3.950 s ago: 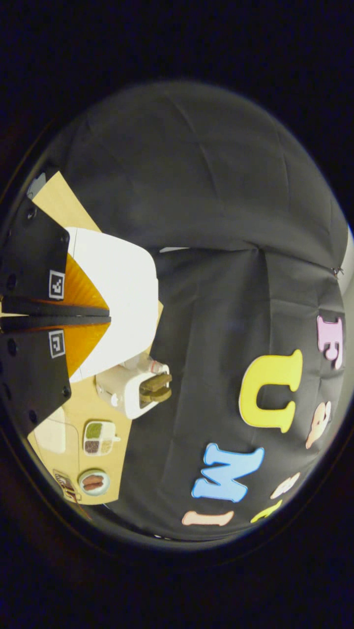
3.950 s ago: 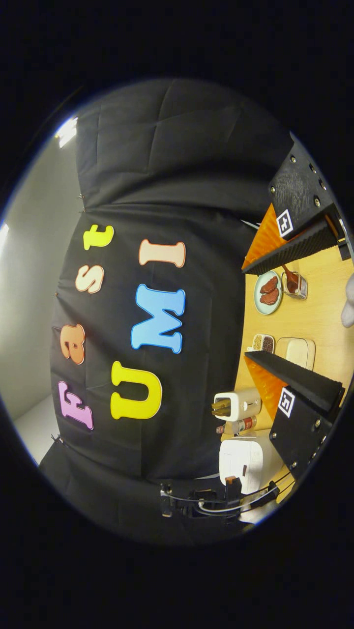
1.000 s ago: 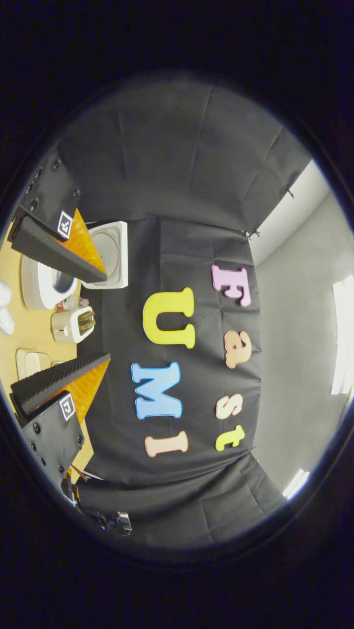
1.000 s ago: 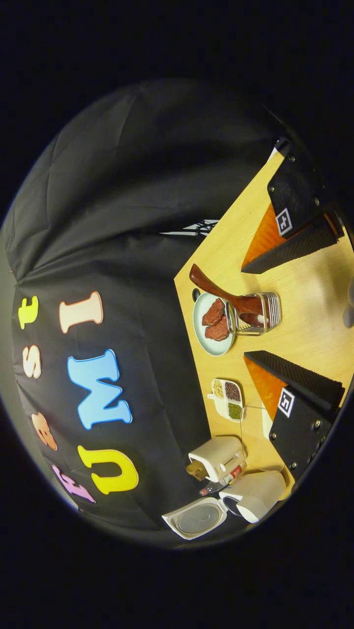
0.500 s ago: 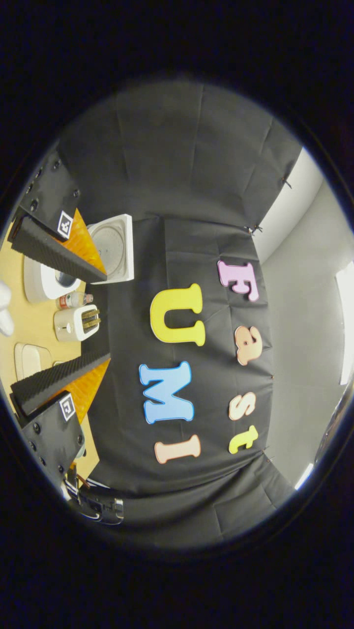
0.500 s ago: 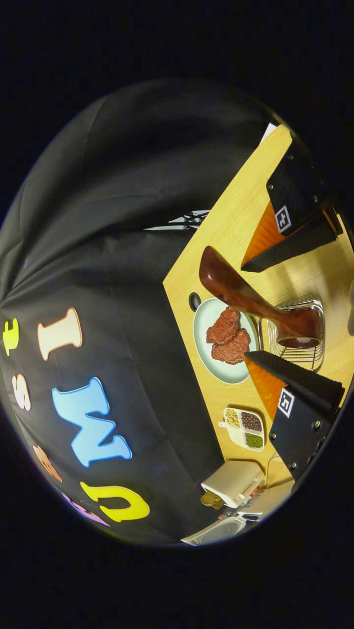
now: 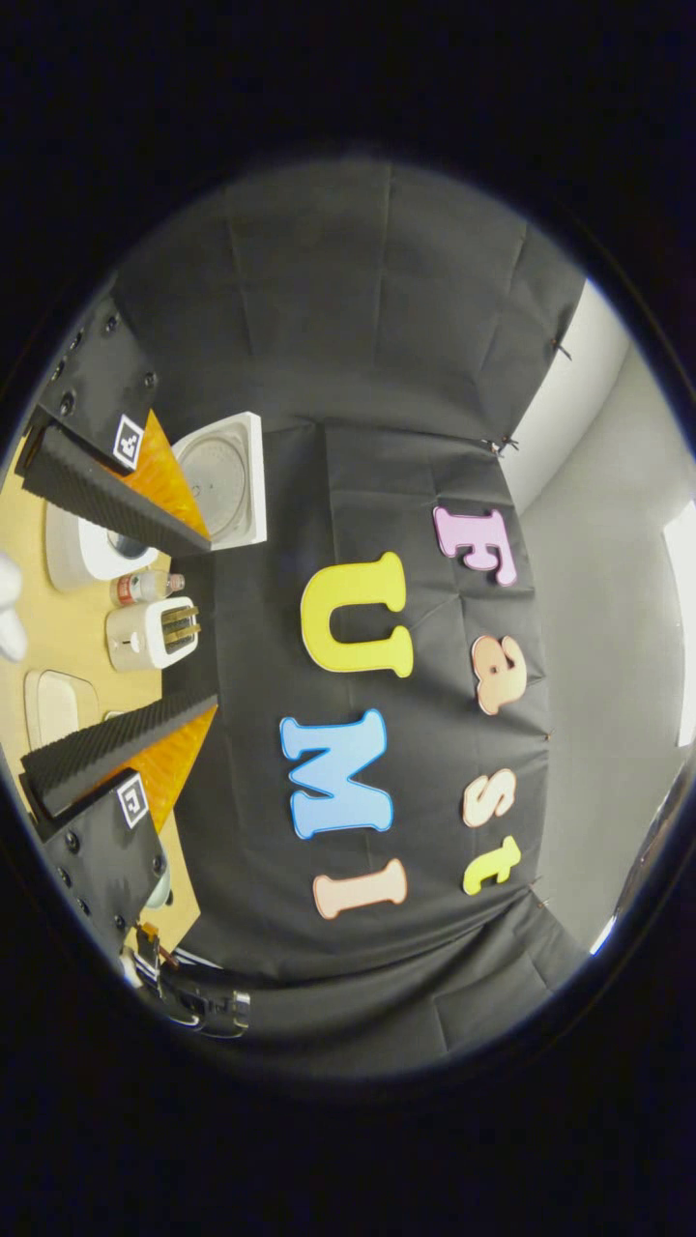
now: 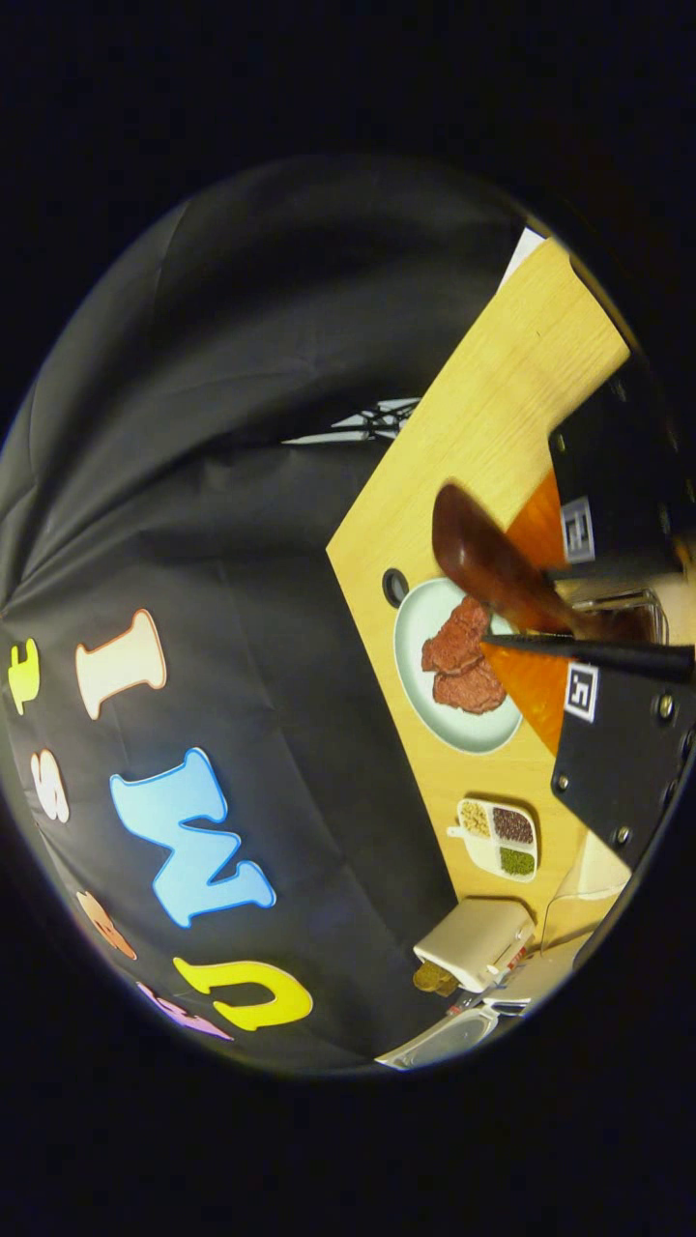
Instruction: Close the left gripper, press the button to open the rice cooker; take a wooden spoon from the chopstick holder with the right hand, scoop a spoonful of rice and pour it into the rice cooker, then put the wooden spoon back into the chopstick holder.
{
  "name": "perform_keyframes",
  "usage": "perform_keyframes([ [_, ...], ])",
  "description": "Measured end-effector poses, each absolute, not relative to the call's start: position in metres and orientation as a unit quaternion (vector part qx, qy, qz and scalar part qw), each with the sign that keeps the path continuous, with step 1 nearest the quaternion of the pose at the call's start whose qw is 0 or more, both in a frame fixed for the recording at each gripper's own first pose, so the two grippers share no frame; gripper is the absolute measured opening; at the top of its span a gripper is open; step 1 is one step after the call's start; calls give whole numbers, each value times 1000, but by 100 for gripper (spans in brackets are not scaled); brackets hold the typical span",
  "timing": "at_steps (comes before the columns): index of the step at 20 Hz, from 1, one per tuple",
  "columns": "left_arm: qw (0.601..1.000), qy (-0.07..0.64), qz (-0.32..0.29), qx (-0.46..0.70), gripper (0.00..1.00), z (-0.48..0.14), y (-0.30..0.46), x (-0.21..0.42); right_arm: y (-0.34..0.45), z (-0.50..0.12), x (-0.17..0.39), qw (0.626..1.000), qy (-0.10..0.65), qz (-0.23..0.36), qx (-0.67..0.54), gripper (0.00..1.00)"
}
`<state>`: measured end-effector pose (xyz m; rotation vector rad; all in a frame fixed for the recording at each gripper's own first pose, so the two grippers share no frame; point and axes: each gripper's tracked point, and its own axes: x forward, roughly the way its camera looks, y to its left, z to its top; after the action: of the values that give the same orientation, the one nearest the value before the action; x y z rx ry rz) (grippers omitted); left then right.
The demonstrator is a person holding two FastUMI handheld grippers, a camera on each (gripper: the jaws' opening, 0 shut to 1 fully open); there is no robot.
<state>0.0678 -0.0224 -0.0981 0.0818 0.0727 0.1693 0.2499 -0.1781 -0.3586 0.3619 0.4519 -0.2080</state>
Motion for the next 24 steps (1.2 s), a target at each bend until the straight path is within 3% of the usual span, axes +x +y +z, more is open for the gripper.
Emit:
perform_keyframes([
  [12, 995, 37, 79, 50, 100, -100, -16, 64, -168, -357, 258, 952, 218, -91, 192, 16],
  [16, 995, 35, 78, 51, 96, -98, -11, 61, -167, -333, 257, 951, 203, -94, 216, 15],
  [24, 996, 25, 78, 41, 100, -94, 8, 53, -142, -234, 252, 965, 146, -61, 209, 15],
])
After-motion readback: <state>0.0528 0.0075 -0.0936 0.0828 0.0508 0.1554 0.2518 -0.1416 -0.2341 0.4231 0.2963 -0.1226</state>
